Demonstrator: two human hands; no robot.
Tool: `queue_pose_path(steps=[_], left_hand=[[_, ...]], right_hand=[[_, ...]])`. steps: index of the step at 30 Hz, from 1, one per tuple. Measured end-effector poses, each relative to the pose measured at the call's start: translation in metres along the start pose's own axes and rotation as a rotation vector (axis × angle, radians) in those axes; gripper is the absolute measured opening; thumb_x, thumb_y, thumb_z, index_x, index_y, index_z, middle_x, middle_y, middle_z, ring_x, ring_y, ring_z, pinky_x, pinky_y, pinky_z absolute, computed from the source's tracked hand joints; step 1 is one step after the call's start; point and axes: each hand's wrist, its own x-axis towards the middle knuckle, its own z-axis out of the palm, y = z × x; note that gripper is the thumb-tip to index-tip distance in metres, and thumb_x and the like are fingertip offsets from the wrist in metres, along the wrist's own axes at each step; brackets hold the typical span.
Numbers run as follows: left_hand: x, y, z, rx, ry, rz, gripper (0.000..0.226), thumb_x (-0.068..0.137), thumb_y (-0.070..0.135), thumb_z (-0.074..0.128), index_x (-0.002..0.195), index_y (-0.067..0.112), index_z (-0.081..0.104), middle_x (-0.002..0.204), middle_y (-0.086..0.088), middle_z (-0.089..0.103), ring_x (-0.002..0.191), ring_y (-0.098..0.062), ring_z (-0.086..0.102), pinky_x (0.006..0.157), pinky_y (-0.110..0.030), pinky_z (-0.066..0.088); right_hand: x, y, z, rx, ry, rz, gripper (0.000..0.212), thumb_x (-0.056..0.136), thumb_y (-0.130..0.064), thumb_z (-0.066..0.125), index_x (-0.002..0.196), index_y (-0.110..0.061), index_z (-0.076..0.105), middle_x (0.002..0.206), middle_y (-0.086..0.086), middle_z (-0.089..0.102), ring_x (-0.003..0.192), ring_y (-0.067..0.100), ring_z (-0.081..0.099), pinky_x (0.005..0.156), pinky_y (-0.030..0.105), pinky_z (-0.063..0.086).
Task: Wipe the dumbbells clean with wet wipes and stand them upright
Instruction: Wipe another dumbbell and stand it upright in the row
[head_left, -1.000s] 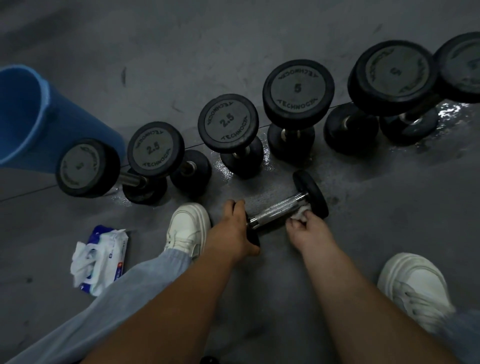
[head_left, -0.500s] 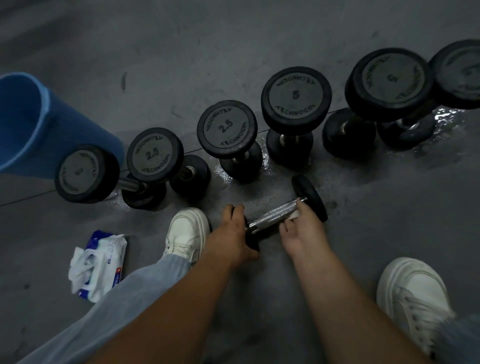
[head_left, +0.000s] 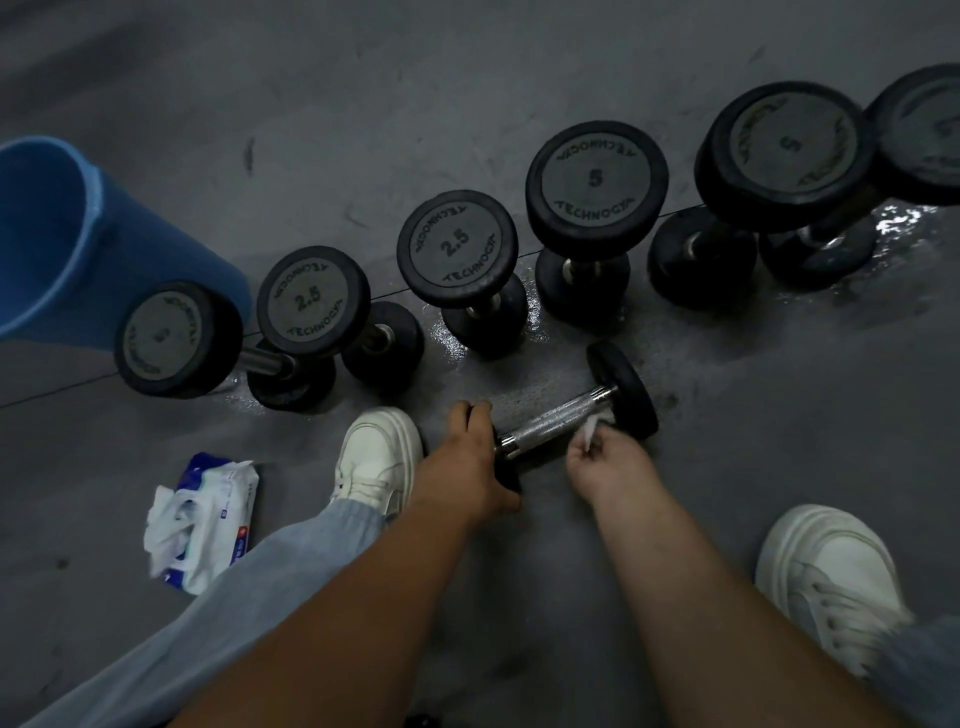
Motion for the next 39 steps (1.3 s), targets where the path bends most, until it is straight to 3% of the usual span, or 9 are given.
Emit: queue_pose_path(steps=[5,7,10,13,20,24,29,35,39], left_hand=[[0.003,-0.002,-0.003,-0.008,-0.015,0.008,0.115,0.059,0.033,0.088,0.151,0.018,0.021,0.153,0.001,0.019,0.123,-0.026,0.055,0.090,-0.036,0.050],[0.005,-0.003,-0.004,-0.005,-0.015,0.009,0.114,0.059,0.034,0.088,0.150,0.019,0.021,0.152,0.001,0.020,0.123,-0.027,0.055,0.088,-0.037,0.049],[0.005,-0.004,-0.002,-0.019,-0.008,0.018,0.115,0.057,0.035,0.088,0.150,0.019,0.022,0.150,0.002,0.021,0.122,-0.026,0.055,0.089,-0.038,0.051],[0.005,-0.004,-0.002,-0.030,-0.010,0.016,0.117,0.055,0.034,0.089,0.150,0.019,0.022,0.151,0.002,0.020,0.124,-0.025,0.053,0.093,-0.040,0.051],[0.010,-0.006,-0.006,-0.052,-0.042,0.009,0.117,0.056,0.031,0.090,0.151,0.020,0.022,0.151,0.000,0.021,0.126,-0.024,0.052,0.098,-0.039,0.049],[0.009,-0.007,-0.004,-0.048,-0.042,0.020,0.116,0.056,0.032,0.090,0.151,0.023,0.022,0.150,0.000,0.021,0.124,-0.025,0.053,0.097,-0.041,0.050],[0.008,-0.006,-0.005,-0.071,-0.053,0.021,0.117,0.056,0.029,0.089,0.151,0.025,0.021,0.150,0.000,0.022,0.123,-0.024,0.053,0.096,-0.040,0.051],[-0.001,-0.001,-0.003,-0.087,-0.036,0.014,0.117,0.057,0.028,0.088,0.152,0.027,0.019,0.151,0.000,0.017,0.123,-0.024,0.052,0.093,-0.036,0.051],[-0.009,0.003,0.003,-0.145,0.000,0.012,0.115,0.059,0.026,0.085,0.153,0.028,0.017,0.151,0.002,0.013,0.123,-0.025,0.052,0.093,-0.038,0.051]], right_hand=[[-0.038,0.025,0.003,-0.357,-0.049,-0.545,0.027,0.089,0.010,0.052,0.109,-0.005,0.062,0.106,0.007,0.061,0.092,0.014,0.059,0.077,0.012,0.048],[-0.041,0.044,0.000,-0.804,-0.016,-1.016,0.035,0.087,0.011,0.051,0.119,-0.002,0.058,0.127,0.009,0.049,0.108,0.015,0.054,0.088,0.005,0.040],[-0.030,0.048,-0.014,-1.430,0.090,-1.437,0.046,0.086,0.000,0.047,0.131,-0.009,0.049,0.143,0.007,0.035,0.121,0.025,0.046,0.097,0.026,0.041],[-0.018,0.041,-0.048,-1.638,0.175,-1.278,0.048,0.081,-0.002,0.054,0.128,-0.005,0.048,0.143,0.012,0.033,0.119,0.033,0.046,0.094,0.035,0.044],[-0.013,0.035,-0.025,-1.284,0.031,-1.080,0.054,0.080,0.007,0.056,0.133,0.002,0.047,0.121,0.012,0.042,0.096,0.020,0.059,0.091,0.014,0.040],[-0.003,0.042,-0.039,-1.271,-0.003,-0.942,0.030,0.082,0.003,0.057,0.110,-0.005,0.062,0.096,0.004,0.061,0.102,0.030,0.062,0.093,0.033,0.048],[-0.027,0.028,-0.021,-1.545,-0.259,-1.294,0.007,0.088,-0.016,0.060,0.087,-0.023,0.061,0.095,-0.001,0.060,0.078,0.018,0.060,0.069,0.032,0.049],[-0.034,0.004,-0.011,-2.021,-0.001,-1.156,0.024,0.095,-0.024,0.044,0.115,-0.017,0.056,0.125,0.007,0.048,0.097,0.032,0.062,0.079,0.038,0.051],[-0.044,0.015,-0.022,-2.219,0.093,-1.366,0.044,0.093,-0.016,0.047,0.135,-0.007,0.040,0.140,0.009,0.032,0.105,0.025,0.053,0.072,0.033,0.051]])
